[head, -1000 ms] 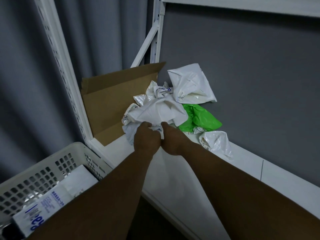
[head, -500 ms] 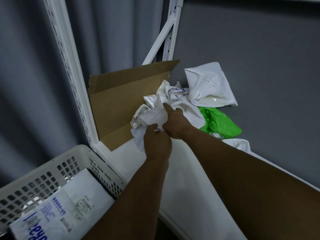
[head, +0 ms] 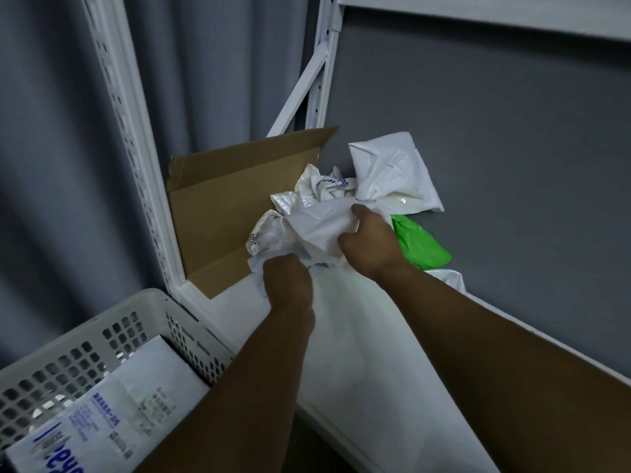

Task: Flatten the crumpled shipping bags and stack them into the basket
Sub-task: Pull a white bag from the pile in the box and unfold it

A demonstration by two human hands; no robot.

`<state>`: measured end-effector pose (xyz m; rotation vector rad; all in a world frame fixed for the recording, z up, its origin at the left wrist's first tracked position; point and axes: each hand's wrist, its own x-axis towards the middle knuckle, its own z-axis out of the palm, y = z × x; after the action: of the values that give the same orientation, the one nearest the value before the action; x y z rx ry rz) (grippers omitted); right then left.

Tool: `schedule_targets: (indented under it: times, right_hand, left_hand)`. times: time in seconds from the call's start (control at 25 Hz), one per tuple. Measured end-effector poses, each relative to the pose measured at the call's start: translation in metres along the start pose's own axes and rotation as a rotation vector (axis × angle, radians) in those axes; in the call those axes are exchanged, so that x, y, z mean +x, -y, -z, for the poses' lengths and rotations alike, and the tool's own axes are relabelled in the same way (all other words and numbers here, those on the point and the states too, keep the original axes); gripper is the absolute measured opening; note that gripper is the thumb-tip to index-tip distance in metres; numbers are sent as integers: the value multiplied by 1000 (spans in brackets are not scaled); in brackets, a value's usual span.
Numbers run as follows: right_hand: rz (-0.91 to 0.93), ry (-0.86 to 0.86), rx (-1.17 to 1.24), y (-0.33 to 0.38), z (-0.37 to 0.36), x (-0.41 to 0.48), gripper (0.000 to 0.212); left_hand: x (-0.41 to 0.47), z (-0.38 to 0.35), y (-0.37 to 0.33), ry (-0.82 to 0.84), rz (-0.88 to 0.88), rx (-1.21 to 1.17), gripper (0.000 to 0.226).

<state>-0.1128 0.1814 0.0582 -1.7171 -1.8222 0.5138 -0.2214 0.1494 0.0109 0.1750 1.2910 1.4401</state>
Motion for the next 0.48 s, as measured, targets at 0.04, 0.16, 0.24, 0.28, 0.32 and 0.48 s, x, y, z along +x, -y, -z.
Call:
schedule_targets:
  times: [0.04, 0.16, 0.24, 0.28, 0.32, 0.48]
  right_hand:
    - [3, -43, 23, -2, 7, -11, 58]
    - [5, -163, 68, -19, 39, -54, 46]
    - [4, -197, 36, -35, 58, -82, 37]
    - [-6, -207, 31, -44, 66, -95, 32]
    - [-6, -212, 42, -54, 73, -108, 28]
    - [78, -259, 144, -87, 82, -139, 25]
  left_hand:
    - [-2, 3, 2, 27, -7, -36, 41]
    - [-27, 5, 12, 297, 59, -105, 48]
    - [-47, 3, 23, 460, 124, -61, 53]
    - [-56, 2, 29, 545, 162, -28, 54]
    - [-60, 0, 37, 642, 187, -14, 55]
    - [-67, -12, 61, 734, 291, 197, 66]
